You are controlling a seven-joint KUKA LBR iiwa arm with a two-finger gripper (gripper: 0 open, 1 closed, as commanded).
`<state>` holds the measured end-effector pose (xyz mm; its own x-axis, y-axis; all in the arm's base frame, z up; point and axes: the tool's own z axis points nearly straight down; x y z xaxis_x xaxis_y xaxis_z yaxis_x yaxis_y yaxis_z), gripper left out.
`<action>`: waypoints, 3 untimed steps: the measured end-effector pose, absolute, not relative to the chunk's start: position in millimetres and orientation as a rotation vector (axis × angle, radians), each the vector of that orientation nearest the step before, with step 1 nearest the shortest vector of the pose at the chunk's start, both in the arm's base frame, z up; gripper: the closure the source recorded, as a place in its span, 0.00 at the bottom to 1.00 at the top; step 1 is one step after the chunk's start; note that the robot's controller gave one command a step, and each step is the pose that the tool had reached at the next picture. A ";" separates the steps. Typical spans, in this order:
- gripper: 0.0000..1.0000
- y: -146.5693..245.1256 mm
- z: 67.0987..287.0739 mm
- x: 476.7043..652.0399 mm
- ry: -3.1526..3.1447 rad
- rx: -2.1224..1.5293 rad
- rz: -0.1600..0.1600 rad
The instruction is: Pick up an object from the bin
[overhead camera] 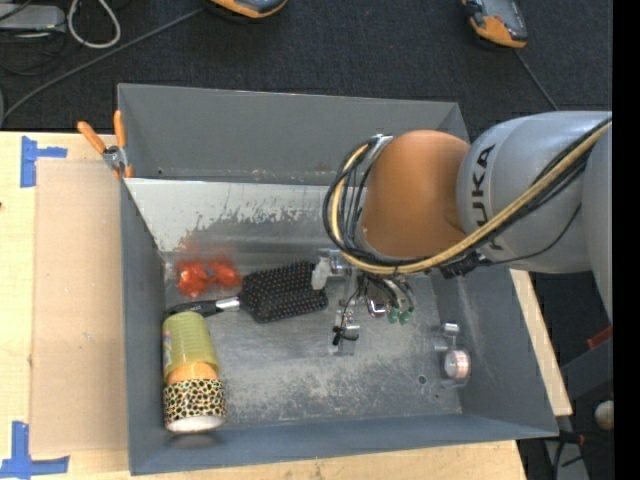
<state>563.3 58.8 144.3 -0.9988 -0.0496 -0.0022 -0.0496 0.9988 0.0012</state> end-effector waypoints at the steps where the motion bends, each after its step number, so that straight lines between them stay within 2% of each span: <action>1: 0.00 90.2 119.5 607.2 3.128 -0.207 0.003; 2: 0.00 115.3 83.3 611.3 3.122 -0.275 -0.001; 3: 1.00 104.4 77.4 597.5 3.119 -0.019 0.014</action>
Offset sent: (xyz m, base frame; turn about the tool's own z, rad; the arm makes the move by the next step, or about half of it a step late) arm 0.0471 0.0662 -0.0743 -0.1415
